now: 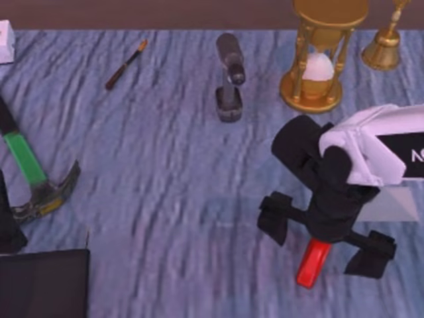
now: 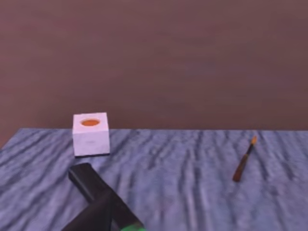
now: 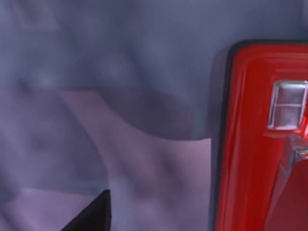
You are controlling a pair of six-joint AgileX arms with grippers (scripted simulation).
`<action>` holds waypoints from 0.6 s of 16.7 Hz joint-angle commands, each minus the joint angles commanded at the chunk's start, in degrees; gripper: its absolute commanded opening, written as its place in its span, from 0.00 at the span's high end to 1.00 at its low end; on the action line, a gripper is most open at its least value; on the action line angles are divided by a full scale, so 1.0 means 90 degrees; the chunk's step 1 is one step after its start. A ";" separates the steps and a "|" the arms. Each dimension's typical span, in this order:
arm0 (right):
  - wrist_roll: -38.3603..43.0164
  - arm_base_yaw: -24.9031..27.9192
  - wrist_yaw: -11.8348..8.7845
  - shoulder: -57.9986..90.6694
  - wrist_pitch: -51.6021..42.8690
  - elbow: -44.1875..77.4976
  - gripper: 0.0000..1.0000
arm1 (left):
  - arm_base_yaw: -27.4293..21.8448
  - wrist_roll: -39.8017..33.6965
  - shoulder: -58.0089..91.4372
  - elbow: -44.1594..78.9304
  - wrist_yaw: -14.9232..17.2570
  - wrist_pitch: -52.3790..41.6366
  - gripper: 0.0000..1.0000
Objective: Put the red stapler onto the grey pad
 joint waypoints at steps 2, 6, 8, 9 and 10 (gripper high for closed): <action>0.0000 0.0000 0.0000 0.0000 0.0000 0.0000 0.00 | 0.0000 0.0000 0.0000 0.0000 0.0000 0.0000 0.00; 0.0000 0.0000 0.0000 0.0000 0.0000 0.0000 0.30 | 0.0000 0.0000 0.0000 0.0000 0.0000 0.0000 0.00; 0.0000 0.0000 0.0000 0.0000 0.0000 0.0000 0.45 | 0.0000 0.0000 0.0000 0.0000 0.0000 0.0000 0.00; 0.0000 0.0000 0.0000 0.0000 0.0000 0.0000 0.53 | 0.0000 0.0000 0.0000 0.0000 0.0000 0.0000 0.00; 0.0000 0.0000 0.0000 0.0000 0.0000 0.0000 0.60 | 0.0000 0.0000 0.0000 0.0000 0.0000 0.0000 0.00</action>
